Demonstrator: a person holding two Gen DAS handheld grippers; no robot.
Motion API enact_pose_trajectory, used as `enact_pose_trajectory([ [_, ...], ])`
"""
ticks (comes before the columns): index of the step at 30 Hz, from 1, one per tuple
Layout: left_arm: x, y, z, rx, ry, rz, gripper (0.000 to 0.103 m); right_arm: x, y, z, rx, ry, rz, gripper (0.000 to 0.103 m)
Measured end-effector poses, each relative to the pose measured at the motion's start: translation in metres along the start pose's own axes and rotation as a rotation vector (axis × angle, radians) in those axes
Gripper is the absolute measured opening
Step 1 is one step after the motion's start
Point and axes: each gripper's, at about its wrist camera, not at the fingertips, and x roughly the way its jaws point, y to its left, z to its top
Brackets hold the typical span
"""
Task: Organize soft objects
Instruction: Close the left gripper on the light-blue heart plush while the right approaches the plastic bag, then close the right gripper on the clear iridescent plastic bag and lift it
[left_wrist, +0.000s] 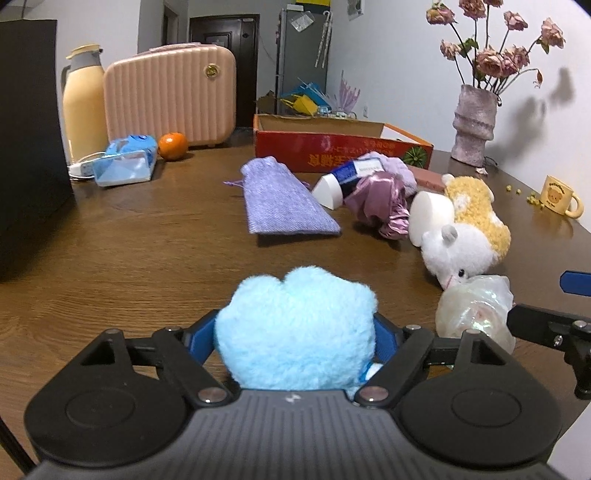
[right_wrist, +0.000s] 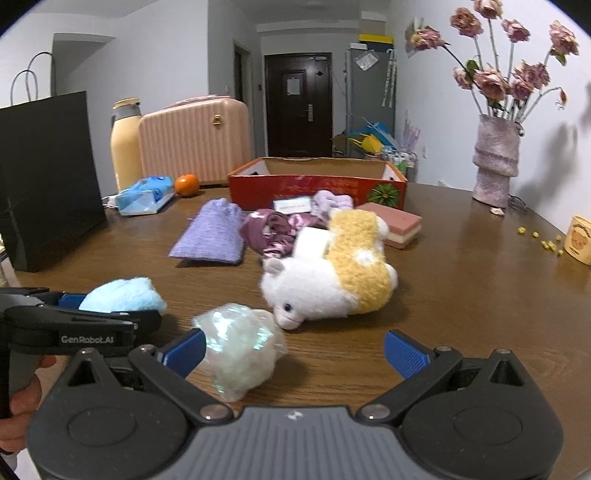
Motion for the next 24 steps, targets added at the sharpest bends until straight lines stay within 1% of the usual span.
enact_pose_trajectory([
  [6,-0.009,0.011,0.0,-0.014,-0.028,0.016,0.082,0.008,0.015,0.006,-0.02,-0.001,0.036,0.103],
  [11,-0.014,0.02,-0.001,-0.025,-0.036,0.027,0.082,0.019,0.024,0.008,-0.026,0.01,0.054,0.103],
  [20,-0.016,0.029,-0.003,-0.037,-0.039,0.032,0.082,0.044,0.031,0.003,-0.024,0.04,0.052,0.103],
  [24,-0.017,0.03,-0.004,-0.041,-0.039,0.031,0.082,0.052,0.032,-0.001,-0.018,0.052,0.049,0.101],
])
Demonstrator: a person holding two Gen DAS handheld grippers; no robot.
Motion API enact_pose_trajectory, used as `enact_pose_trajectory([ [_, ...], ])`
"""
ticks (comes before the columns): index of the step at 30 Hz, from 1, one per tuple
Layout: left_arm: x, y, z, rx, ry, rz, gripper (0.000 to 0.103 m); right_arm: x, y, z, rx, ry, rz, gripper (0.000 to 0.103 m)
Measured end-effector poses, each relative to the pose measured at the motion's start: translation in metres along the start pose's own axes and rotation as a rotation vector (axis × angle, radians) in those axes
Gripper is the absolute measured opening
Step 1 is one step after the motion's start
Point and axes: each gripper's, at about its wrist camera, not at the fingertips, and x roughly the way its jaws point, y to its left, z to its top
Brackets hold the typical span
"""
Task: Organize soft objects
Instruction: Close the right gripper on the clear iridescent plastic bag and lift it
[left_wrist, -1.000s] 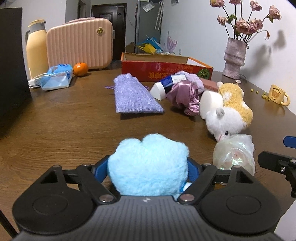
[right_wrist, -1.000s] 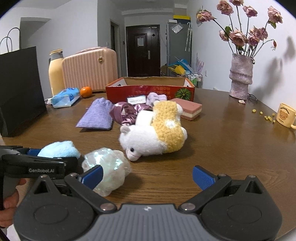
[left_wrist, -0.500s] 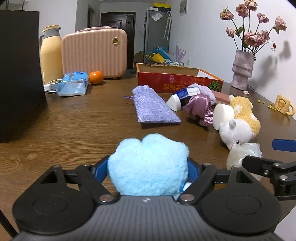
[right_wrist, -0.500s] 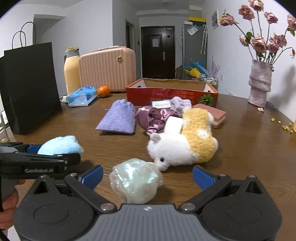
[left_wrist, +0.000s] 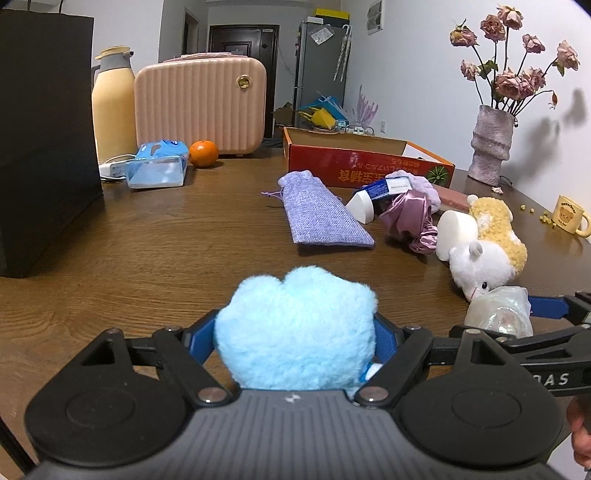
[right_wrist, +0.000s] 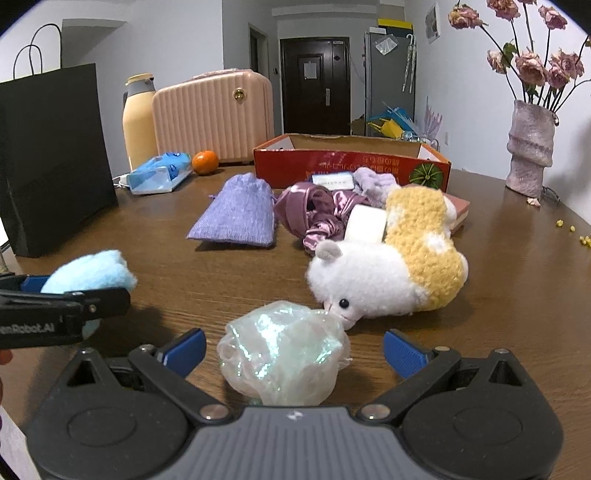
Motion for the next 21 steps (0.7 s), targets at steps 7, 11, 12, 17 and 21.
enact_pose_trajectory([
  [7,0.0,0.0,0.0,0.0,0.0,0.0,0.082,0.011,0.001,-0.007,0.011,0.024,-0.004,0.094],
  [11,0.0,0.0,0.0,0.0,0.0,0.0,0.082,0.014,0.003,-0.01,0.01,0.03,-0.018,0.089],
  [12,0.0,0.001,0.0,0.0,0.0,0.0,0.082,0.014,0.003,-0.011,0.005,0.029,-0.023,0.087],
  [17,0.0,0.0,-0.001,0.0,0.001,0.0,0.082,0.012,0.004,-0.012,-0.008,0.011,-0.037,0.065],
  [21,-0.002,-0.002,-0.002,0.006,-0.001,0.0,0.082,0.01,0.003,-0.011,-0.012,0.004,-0.037,0.055],
])
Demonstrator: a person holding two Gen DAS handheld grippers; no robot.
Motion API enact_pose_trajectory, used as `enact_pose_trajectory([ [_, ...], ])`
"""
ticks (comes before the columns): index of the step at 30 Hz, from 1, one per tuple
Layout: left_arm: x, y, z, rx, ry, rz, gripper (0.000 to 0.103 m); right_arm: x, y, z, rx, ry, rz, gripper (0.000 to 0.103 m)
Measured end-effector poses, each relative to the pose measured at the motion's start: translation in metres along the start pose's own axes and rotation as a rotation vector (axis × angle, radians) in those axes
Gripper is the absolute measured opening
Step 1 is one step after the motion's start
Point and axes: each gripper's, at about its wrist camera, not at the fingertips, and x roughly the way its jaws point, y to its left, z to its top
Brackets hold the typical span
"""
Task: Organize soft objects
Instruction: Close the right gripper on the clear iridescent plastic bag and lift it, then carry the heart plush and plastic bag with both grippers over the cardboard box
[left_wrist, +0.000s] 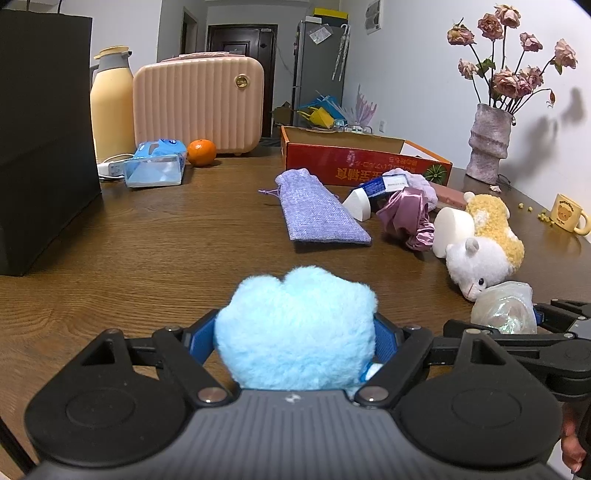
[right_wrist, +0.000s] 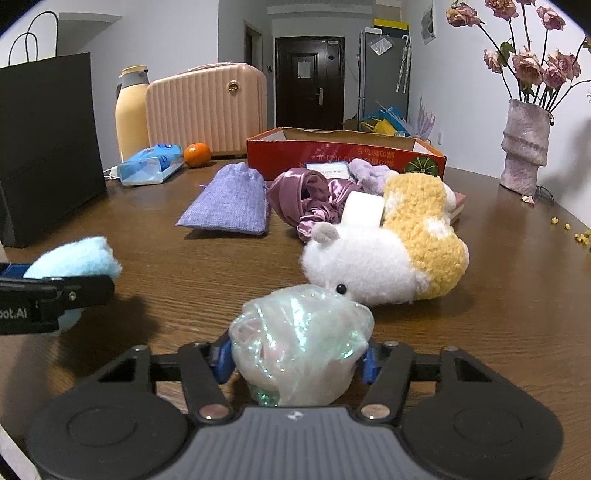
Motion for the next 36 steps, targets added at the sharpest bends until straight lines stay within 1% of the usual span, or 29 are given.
enact_pose_trajectory([
  [2,0.0,-0.003,-0.001,0.003,-0.001,0.0,0.082,-0.001,0.0,0.0,-0.003,-0.003,0.005,0.049],
  [7,-0.002,-0.007,0.0,0.008,-0.007,-0.004,0.082,-0.004,-0.001,-0.001,-0.008,-0.01,0.014,0.043],
  [18,-0.005,-0.019,0.012,0.026,-0.039,-0.018,0.082,-0.023,-0.012,0.007,-0.026,-0.083,0.025,0.042],
  [26,-0.004,-0.029,0.03,0.038,-0.081,-0.023,0.082,-0.033,-0.03,0.025,-0.037,-0.154,0.001,0.042],
  [36,0.001,-0.044,0.057,0.055,-0.136,-0.034,0.082,-0.033,-0.056,0.051,-0.044,-0.223,-0.023,0.042],
])
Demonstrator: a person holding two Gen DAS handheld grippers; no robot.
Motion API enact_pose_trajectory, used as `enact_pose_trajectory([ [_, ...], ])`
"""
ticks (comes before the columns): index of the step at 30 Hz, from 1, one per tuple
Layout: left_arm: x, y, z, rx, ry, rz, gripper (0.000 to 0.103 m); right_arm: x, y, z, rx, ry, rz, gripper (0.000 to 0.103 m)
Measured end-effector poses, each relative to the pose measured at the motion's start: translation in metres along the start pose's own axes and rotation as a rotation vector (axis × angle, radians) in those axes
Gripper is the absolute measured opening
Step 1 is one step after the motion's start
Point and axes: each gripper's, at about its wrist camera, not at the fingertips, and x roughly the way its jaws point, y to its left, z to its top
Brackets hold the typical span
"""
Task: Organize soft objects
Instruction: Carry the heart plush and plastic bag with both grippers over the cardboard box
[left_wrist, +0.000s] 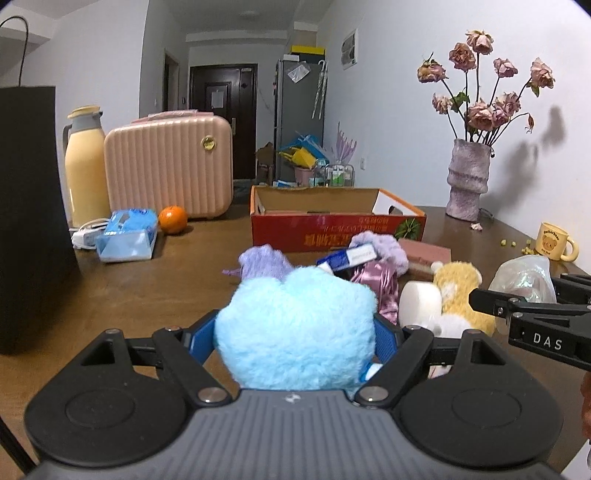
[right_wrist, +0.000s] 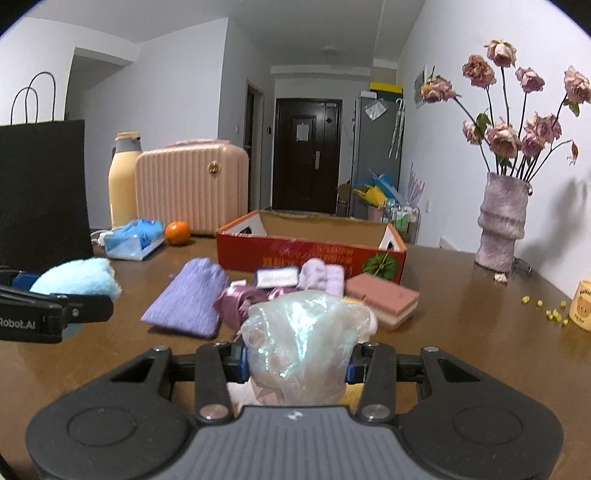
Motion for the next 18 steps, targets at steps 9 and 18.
enact_pose_trajectory([
  [9,0.015,-0.013,0.023,0.009,-0.03,-0.015,0.082,0.01,-0.021,0.021,-0.003,-0.05,-0.002,0.042],
  [18,0.037,-0.022,0.046,-0.012,-0.046,-0.03,0.082,0.028,-0.037,0.042,0.006,-0.093,0.005,0.043],
])
